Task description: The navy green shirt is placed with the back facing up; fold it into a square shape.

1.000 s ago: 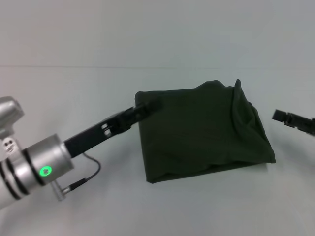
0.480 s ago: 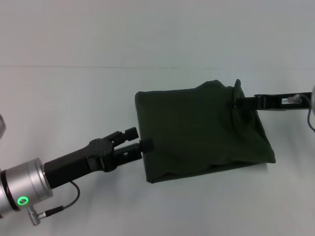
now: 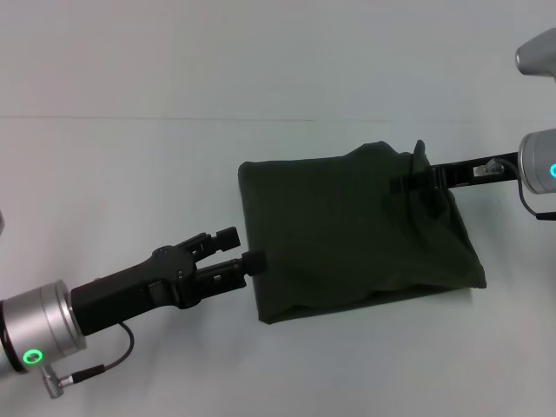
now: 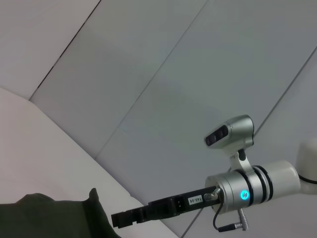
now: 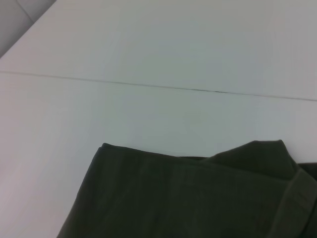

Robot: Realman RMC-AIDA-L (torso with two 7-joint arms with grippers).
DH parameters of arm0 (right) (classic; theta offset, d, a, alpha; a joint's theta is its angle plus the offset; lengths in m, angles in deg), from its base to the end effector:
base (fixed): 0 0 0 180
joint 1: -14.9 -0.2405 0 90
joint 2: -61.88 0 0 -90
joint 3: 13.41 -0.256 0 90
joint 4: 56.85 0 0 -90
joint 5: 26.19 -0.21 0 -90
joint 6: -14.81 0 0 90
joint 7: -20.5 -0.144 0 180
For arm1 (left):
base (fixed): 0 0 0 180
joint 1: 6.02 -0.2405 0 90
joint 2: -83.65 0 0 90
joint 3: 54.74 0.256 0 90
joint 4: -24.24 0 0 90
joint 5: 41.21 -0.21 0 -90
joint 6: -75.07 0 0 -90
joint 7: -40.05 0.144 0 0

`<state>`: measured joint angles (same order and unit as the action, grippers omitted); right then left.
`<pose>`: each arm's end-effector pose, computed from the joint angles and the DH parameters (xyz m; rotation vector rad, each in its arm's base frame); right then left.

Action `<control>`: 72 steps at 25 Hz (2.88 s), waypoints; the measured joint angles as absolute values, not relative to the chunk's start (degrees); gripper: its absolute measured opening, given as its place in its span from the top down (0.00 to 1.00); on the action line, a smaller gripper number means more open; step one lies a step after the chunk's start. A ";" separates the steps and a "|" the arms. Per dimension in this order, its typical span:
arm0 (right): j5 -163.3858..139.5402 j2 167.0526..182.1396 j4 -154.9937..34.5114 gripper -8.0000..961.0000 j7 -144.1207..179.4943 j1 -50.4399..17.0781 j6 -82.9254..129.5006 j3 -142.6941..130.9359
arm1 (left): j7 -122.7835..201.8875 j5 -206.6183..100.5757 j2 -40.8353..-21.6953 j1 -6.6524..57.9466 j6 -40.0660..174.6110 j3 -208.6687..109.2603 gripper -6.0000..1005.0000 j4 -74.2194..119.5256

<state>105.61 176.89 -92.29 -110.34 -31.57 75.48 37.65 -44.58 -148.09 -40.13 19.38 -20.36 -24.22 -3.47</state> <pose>0.2329 0.4373 0.0030 -2.3201 1.2983 0.2175 -0.2633 0.2865 -0.0282 -2.4753 -1.0778 -1.2264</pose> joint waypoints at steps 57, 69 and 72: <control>99.08 175.69 -92.07 0.91 -116.36 -26.82 76.69 34.15 | -44.18 -147.55 -40.27 19.78 -21.27 -24.02 0.06 -2.91; 119.69 175.57 -93.53 0.59 -129.98 -36.62 79.13 36.87 | -43.90 -147.76 -40.19 19.98 -20.51 -24.28 0.06 -3.01; 121.57 175.88 -96.19 0.52 -130.69 -37.02 81.51 37.50 | -43.83 -147.76 -40.12 19.93 -20.18 -24.31 0.06 -3.28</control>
